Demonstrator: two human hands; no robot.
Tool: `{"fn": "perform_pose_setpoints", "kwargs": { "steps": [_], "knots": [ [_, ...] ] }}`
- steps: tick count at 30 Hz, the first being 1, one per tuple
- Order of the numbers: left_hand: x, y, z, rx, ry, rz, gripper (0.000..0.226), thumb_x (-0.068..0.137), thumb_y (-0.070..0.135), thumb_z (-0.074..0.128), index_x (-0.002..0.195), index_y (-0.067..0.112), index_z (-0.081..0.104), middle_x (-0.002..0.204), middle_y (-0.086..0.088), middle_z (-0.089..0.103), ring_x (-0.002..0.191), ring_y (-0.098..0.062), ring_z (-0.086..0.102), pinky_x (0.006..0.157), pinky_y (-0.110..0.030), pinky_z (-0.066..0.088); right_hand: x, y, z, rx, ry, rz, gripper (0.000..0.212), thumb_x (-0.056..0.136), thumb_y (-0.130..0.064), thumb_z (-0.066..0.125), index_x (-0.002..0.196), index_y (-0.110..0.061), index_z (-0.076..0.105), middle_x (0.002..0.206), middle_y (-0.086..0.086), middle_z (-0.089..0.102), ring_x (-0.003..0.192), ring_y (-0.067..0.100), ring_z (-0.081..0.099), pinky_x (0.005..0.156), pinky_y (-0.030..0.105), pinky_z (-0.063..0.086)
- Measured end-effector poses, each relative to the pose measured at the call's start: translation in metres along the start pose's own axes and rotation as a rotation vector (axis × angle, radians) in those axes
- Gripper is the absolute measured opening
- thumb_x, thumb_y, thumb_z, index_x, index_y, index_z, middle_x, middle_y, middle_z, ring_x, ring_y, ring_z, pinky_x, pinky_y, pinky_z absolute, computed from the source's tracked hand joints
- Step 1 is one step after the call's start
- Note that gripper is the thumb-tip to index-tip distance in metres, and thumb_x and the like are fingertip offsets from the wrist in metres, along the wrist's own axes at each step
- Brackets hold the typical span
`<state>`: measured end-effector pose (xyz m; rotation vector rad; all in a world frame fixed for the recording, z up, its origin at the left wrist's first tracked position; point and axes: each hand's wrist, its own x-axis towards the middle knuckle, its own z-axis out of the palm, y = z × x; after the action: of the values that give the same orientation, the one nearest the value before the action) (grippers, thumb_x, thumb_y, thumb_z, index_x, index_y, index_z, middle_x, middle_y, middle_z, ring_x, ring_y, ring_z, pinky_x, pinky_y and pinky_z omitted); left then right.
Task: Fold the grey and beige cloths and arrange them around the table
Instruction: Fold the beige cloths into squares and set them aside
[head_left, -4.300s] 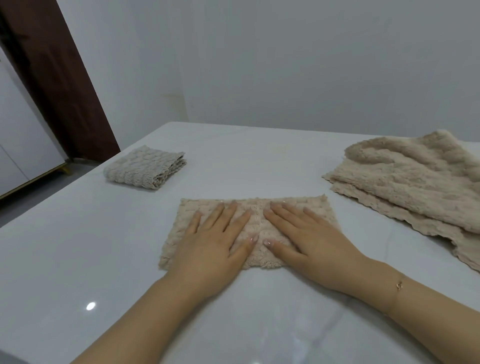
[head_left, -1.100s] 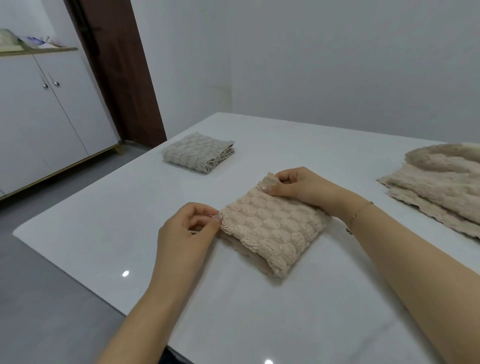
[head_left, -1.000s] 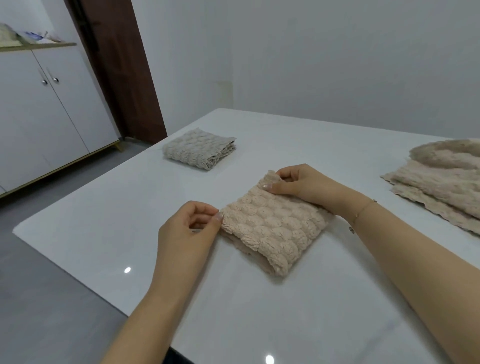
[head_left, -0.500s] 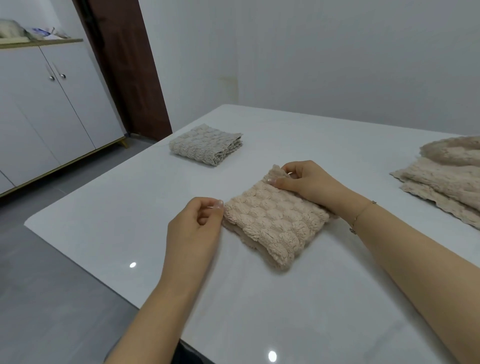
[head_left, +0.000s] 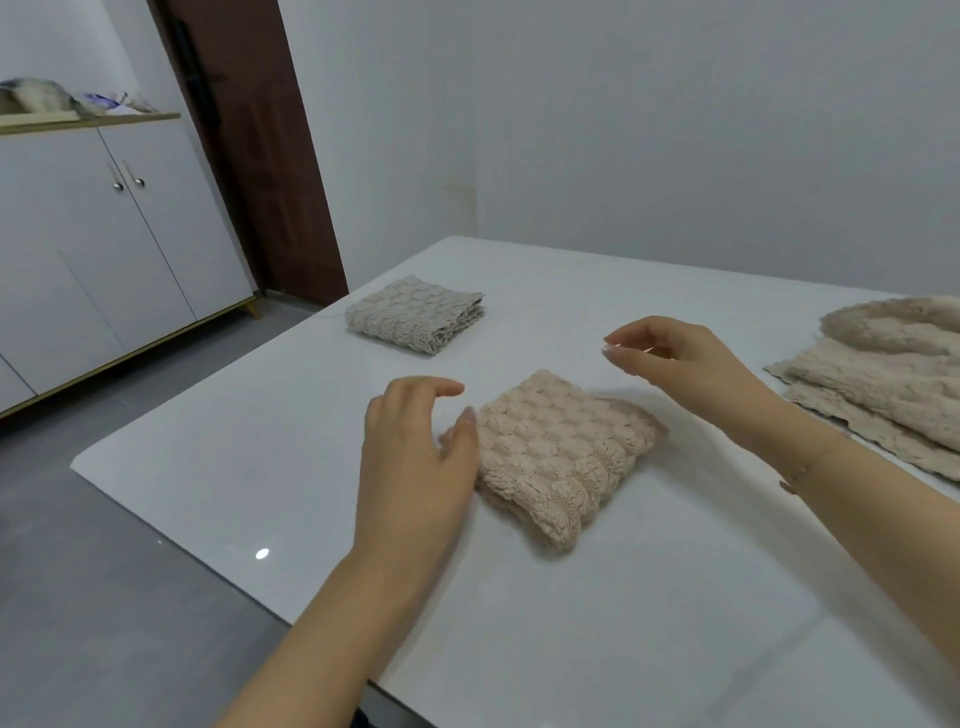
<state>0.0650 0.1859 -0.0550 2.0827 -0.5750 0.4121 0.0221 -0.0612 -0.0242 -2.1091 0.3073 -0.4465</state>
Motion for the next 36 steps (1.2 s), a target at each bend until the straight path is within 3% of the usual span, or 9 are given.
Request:
{"fn": "perform_pose_setpoints", "kwargs": {
  "steps": [4, 6, 9, 12, 18, 22, 26, 33, 36],
  "knots": [
    [0.014, 0.042, 0.016, 0.091, -0.318, 0.234, 0.032, 0.097, 0.034, 0.041, 0.123, 0.023, 0.057, 0.129, 0.011, 0.053, 0.124, -0.005, 0.038, 0.101, -0.018, 0.028, -0.028, 0.014, -0.01, -0.1, -0.026, -0.012, 0.011, 0.085, -0.036, 0.065, 0.093, -0.029, 0.069, 0.091, -0.013, 0.069, 0.075, -0.003, 0.057, 0.071, 0.019, 0.041],
    [0.016, 0.049, 0.035, 0.246, -0.525, 0.254, 0.046, 0.1, 0.04, 0.03, 0.142, 0.023, 0.04, 0.152, 0.008, 0.032, 0.142, -0.008, 0.019, 0.114, -0.027, 0.016, -0.035, 0.024, -0.007, -0.071, -0.029, 0.032, 0.013, 0.084, -0.036, 0.067, 0.095, -0.028, 0.068, 0.088, -0.009, 0.07, 0.077, 0.003, 0.059, 0.071, 0.02, 0.042],
    [0.01, 0.04, 0.058, 0.445, -0.722, 0.191, 0.056, 0.1, 0.048, 0.015, 0.152, 0.029, 0.009, 0.16, 0.009, 0.0, 0.146, -0.006, -0.007, 0.119, -0.036, -0.005, -0.037, 0.033, -0.004, 0.016, -0.041, 0.077, 0.015, 0.084, -0.034, 0.069, 0.097, -0.026, 0.068, 0.084, 0.0, 0.07, 0.074, 0.012, 0.059, 0.066, 0.018, 0.043],
    [0.002, 0.032, 0.066, 0.528, -0.713, 0.178, 0.057, 0.098, 0.052, 0.011, 0.15, 0.035, -0.003, 0.159, 0.012, -0.012, 0.143, -0.003, -0.016, 0.117, -0.036, -0.013, -0.035, 0.035, -0.003, 0.049, -0.061, 0.068, 0.014, 0.083, -0.031, 0.07, 0.095, -0.024, 0.068, 0.082, 0.005, 0.07, 0.07, 0.01, 0.057, 0.059, 0.013, 0.041],
    [-0.002, 0.034, 0.069, 0.582, -0.702, 0.186, 0.055, 0.098, 0.048, 0.004, 0.149, 0.035, -0.012, 0.157, 0.013, -0.018, 0.142, -0.003, -0.021, 0.117, -0.038, -0.014, -0.038, 0.034, -0.001, 0.133, -0.083, 0.082, 0.019, 0.08, -0.034, 0.071, 0.094, -0.021, 0.069, 0.074, -0.003, 0.065, 0.067, 0.006, 0.056, 0.061, 0.015, 0.042],
    [0.004, 0.031, 0.069, 0.537, -0.748, 0.179, 0.05, 0.1, 0.037, 0.002, 0.148, 0.037, -0.012, 0.157, 0.014, -0.018, 0.142, -0.002, -0.02, 0.117, -0.037, -0.013, -0.041, 0.033, -0.001, 0.157, -0.099, 0.086, 0.017, 0.082, -0.02, 0.072, 0.098, -0.018, 0.068, 0.072, -0.004, 0.063, 0.066, 0.005, 0.054, 0.06, 0.014, 0.041],
    [0.009, 0.032, 0.07, 0.51, -0.784, 0.125, 0.049, 0.1, 0.042, 0.009, 0.147, 0.044, -0.005, 0.157, 0.015, -0.016, 0.143, -0.003, -0.017, 0.115, -0.035, -0.016, -0.041, 0.035, -0.002, 0.157, -0.108, 0.104, 0.021, 0.082, -0.003, 0.068, 0.101, -0.013, 0.066, 0.071, 0.0, 0.063, 0.066, 0.009, 0.057, 0.065, 0.013, 0.044],
    [0.004, 0.037, 0.07, 0.573, -0.784, 0.128, 0.051, 0.099, 0.049, 0.012, 0.147, 0.047, -0.006, 0.158, 0.01, -0.015, 0.144, -0.008, -0.017, 0.116, -0.043, -0.015, -0.039, 0.036, -0.002, 0.062, -0.078, 0.085, 0.023, 0.081, -0.004, 0.069, 0.1, -0.017, 0.066, 0.066, -0.006, 0.064, 0.061, 0.005, 0.058, 0.066, 0.018, 0.043],
    [0.006, 0.035, 0.069, 0.559, -0.794, 0.156, 0.053, 0.099, 0.049, 0.014, 0.148, 0.043, -0.006, 0.159, 0.008, -0.011, 0.145, -0.008, -0.014, 0.116, -0.044, -0.013, -0.046, 0.036, -0.005, 0.047, -0.044, 0.082, 0.02, 0.083, -0.007, 0.062, 0.097, -0.021, 0.067, 0.078, 0.002, 0.069, 0.071, 0.013, 0.059, 0.066, 0.021, 0.043]
  ]
}}
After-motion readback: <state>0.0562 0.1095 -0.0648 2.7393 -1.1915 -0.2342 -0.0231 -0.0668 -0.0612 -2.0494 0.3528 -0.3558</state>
